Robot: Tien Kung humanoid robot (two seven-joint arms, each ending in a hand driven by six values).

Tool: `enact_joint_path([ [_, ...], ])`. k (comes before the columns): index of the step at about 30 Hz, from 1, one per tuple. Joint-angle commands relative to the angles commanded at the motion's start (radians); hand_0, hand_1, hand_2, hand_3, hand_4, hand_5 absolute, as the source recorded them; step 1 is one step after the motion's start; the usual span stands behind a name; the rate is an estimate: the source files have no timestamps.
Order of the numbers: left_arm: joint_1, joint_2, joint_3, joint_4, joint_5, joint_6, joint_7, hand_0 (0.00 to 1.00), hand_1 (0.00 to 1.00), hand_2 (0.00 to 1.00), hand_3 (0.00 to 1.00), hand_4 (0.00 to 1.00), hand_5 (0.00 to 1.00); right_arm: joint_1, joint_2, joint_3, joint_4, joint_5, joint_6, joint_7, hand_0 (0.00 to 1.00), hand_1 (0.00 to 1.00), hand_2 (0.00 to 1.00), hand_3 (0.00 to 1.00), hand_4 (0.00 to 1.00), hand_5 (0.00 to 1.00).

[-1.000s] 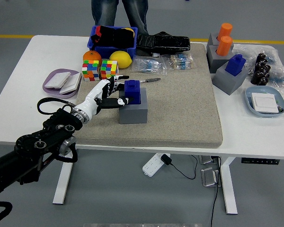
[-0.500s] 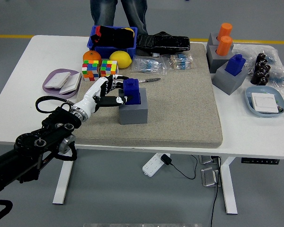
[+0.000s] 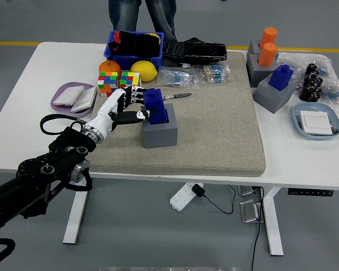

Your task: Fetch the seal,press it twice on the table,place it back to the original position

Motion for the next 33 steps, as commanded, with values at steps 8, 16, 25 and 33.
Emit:
enact_joint_path([
  [8, 0.004, 0.005, -0.018, -0.009, 0.006, 0.007, -0.012, 0.841, 0.572, 0.509, 0.593, 0.755, 0.002, -0.004, 0.001, -0.006, 0.000, 0.001, 0.000, 0.000, 0.773, 0.666, 0.671, 0.679, 0.816, 0.581],
  [16, -0.003, 0.023, -0.043, -0.035, 0.030, 0.006, -0.015, 0.841, 0.572, 0.508, 0.592, 0.754, 0.002, -0.006, 0.001, -0.006, 0.000, 0.002, 0.000, 0.000, 0.776, 0.667, 0.672, 0.679, 0.816, 0.582],
  [25, -0.021, 0.073, -0.055, -0.042, 0.056, 0.007, -0.025, 0.839, 0.571, 0.508, 0.592, 0.744, 0.002, -0.007, 0.001, 0.002, -0.001, 0.000, 0.001, -0.001, 0.776, 0.666, 0.671, 0.679, 0.816, 0.582],
  [33, -0.010, 0.117, -0.062, 0.019, 0.074, 0.018, -0.040, 0.840, 0.569, 0.506, 0.591, 0.744, 0.002, -0.011, 0.005, 0.009, -0.001, -0.001, 0.001, -0.001, 0.778, 0.665, 0.671, 0.678, 0.816, 0.582],
])
